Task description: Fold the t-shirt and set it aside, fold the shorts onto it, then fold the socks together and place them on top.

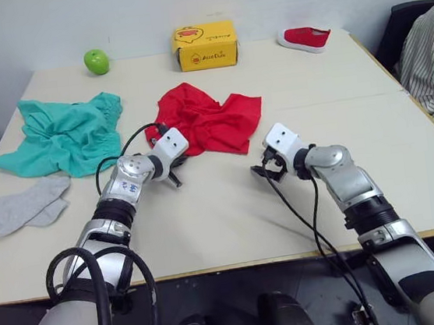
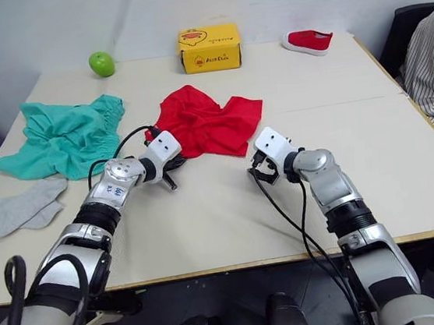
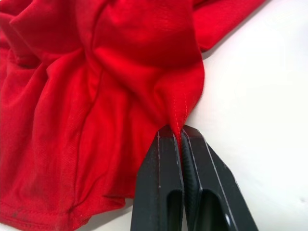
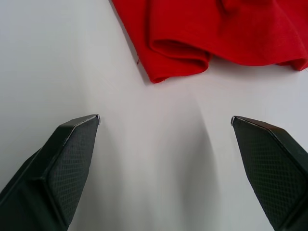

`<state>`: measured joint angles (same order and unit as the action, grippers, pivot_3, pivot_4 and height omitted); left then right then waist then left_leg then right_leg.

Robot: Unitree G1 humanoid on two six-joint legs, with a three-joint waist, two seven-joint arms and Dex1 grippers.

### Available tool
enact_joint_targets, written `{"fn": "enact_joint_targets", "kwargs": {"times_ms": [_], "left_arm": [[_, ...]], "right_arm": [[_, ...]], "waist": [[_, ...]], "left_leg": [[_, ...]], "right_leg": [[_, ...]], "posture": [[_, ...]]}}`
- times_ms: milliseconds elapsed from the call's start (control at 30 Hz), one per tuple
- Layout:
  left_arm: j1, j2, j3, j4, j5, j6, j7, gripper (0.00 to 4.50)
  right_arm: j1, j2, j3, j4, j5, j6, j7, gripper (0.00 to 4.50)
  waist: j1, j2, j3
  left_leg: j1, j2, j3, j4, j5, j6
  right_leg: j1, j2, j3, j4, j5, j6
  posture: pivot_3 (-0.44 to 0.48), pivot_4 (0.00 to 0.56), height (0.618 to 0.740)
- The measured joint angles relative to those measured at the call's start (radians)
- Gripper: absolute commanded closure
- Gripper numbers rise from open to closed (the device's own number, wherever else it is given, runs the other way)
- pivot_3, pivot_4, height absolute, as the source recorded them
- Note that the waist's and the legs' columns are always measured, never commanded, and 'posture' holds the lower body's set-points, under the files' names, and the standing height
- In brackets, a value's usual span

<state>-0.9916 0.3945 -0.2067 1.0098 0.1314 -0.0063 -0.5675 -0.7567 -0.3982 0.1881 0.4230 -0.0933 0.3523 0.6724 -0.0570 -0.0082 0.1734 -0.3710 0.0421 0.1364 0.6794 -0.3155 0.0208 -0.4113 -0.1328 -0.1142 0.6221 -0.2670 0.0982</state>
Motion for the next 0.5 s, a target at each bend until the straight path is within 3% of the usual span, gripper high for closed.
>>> {"fn": "enact_joint_targets", "kwargs": {"times_ms": [500], "left_arm": [[0.061, 0.004, 0.059, -0.09, -0.01, 0.042, -0.014, 4.48]], "right_arm": [[-0.154, 0.11, 0.007, 0.28, -0.033, -0.146, -0.057, 0.0]], "waist": [[-0.006, 0.0, 0.0]], "left_leg": [[0.001, 0.004, 0.007, -0.001, -0.002, -0.001]], "right_leg": [[-0.003, 0.003, 0.006, 0.0, -0.001, -0.001]], "posture": [[0.0, 0.15, 0.74]]}}
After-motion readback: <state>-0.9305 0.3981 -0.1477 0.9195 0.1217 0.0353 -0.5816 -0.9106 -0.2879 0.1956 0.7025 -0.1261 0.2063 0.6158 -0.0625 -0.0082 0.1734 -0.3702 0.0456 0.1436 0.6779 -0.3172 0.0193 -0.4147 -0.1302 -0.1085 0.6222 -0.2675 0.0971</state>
